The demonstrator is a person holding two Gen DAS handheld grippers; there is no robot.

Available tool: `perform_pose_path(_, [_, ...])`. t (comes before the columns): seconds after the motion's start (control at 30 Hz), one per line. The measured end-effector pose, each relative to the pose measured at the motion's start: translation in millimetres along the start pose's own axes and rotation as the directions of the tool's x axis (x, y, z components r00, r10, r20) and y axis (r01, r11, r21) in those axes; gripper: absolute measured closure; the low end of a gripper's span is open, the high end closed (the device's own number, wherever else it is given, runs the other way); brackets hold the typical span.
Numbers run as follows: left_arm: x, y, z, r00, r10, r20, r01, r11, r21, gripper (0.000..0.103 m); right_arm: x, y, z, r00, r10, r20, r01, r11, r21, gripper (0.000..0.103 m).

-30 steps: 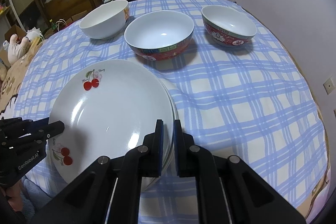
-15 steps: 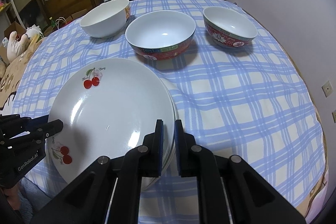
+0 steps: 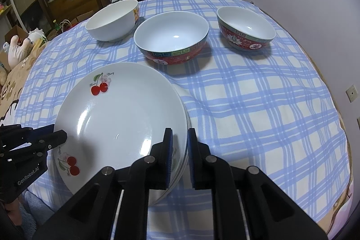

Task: Organize plates and bowls
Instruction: 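Lower the cherry plate onto the stacked plates and open both grippers, then withdraw both grippers up from the plate stack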

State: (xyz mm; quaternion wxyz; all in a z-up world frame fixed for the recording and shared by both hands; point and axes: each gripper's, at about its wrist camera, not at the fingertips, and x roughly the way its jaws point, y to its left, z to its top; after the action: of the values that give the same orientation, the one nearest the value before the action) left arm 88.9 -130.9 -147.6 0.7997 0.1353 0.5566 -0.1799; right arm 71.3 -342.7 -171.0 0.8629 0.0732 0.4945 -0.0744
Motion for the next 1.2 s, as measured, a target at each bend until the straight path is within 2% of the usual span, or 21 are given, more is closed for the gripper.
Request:
perform_pose_path(0.23, [-4, 0, -1, 1.0, 0.009, 0.004, -0.009, 1.0, -0.006, 0.085, -1, -2, -1, 1.0, 0.008, -0.002, -0.008, 1.0, 0.012, 0.089])
perform_pose_path(0.57, [-26, 11, -1, 0.999, 0.006, 0.054, -0.004, 0.999, -0.04, 0.082, -21, -5, -3, 0.999, 0.02, 0.05, -0.021, 1.0, 0.018, 0.087])
perform_pose_path(0.67, [-36, 15, 1, 0.996, 0.002, 0.084, 0.002, 0.998, -0.055, 0.075, -30, -5, -1, 0.996, 0.03, 0.08, -0.031, 0.999, 0.014, 0.07])
perform_pose_path(0.73, [-40, 16, 2, 0.995, -0.007, 0.095, 0.012, 0.998, -0.056, 0.069, -38, -2, 0, 0.993, 0.031, 0.115, -0.032, 0.999, 0.007, 0.051])
perform_pose_path(0.8, [-46, 16, 2, 0.994, -0.008, 0.106, 0.014, 0.999, -0.049, 0.05, -42, 0, 2, 0.99, 0.034, 0.136, -0.033, 0.999, -0.003, 0.043])
perform_pose_path(0.87, [-54, 17, 3, 0.99, 0.005, 0.142, 0.001, 0.999, -0.041, 0.042, -47, 3, 5, 0.987, 0.035, 0.154, -0.031, 0.999, -0.029, 0.037])
perform_pose_path(1.0, [-70, 23, 8, 0.981, 0.027, 0.192, -0.017, 0.999, -0.051, 0.018, -56, 12, 14, 0.981, -0.004, 0.195, 0.022, 0.996, -0.09, 0.021])
perform_pose_path(1.1, [-82, 32, 16, 0.973, 0.05, 0.224, -0.038, 0.998, -0.057, 0.011, -62, 16, 25, 0.975, -0.004, 0.22, 0.032, 0.992, -0.121, 0.018])
perform_pose_path(1.2, [-91, 43, 30, 0.965, 0.066, 0.254, -0.051, 0.996, -0.068, 0.008, -65, 19, 39, 0.97, 0.003, 0.245, 0.031, 0.99, -0.137, 0.01])
